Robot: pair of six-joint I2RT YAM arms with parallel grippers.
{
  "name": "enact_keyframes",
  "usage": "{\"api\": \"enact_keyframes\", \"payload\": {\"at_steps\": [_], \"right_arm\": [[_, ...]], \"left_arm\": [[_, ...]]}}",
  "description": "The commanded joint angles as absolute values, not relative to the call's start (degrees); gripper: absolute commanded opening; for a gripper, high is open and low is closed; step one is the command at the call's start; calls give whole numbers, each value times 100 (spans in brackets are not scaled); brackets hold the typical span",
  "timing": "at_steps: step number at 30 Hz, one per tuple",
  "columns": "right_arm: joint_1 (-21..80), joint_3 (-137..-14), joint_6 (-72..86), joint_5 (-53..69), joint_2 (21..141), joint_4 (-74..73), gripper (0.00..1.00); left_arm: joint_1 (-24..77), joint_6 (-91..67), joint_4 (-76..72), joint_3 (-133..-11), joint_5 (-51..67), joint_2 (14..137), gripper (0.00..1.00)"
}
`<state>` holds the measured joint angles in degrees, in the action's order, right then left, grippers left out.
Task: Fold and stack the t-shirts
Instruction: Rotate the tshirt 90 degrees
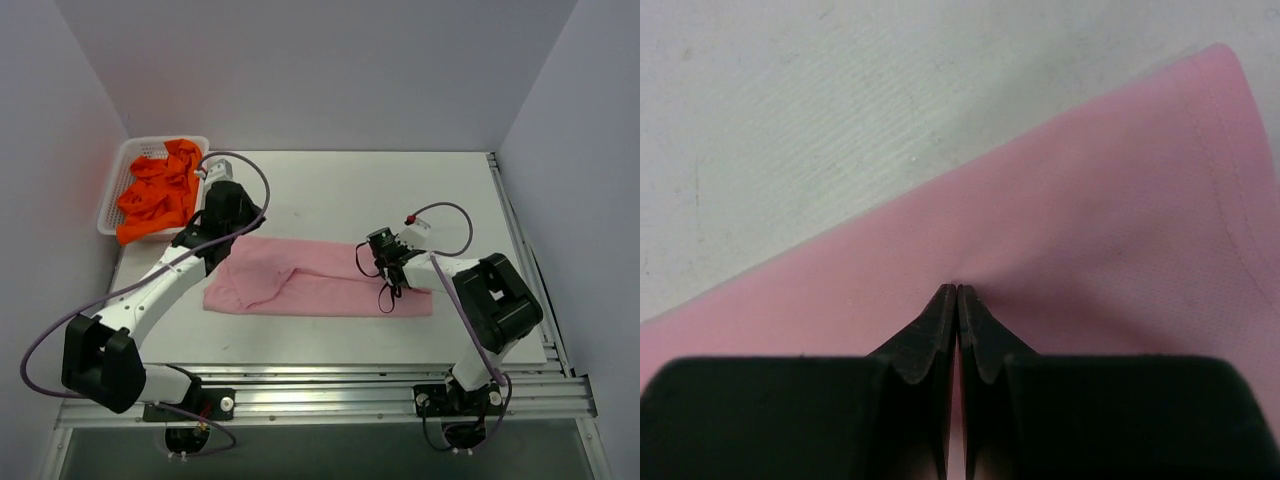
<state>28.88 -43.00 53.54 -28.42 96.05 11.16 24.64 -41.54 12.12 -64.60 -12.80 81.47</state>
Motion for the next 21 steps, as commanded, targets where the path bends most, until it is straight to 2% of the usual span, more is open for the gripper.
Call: {"api": "enact_keyframes", "payload": {"at_steps": [1,4,13,21], "right_arm": [[2900,-4385,5256,-2742,10072,659,0],[2909,-4447,5212,-2733,10090,642,0],[2883,-4324,5177,-2883,9678,440,0],[2900,-3991,5212,-2628,9352,492,0]], "left_arm": [[2610,-4587,1196,-5435,-1573,8235,2],[2751,-4816,1125,-5064,-1757,8446,2],[2742,-5168,940,-4983,-1652,9369,2],[2523,-4948,1037,-6028,-1415,10606,2]]}}
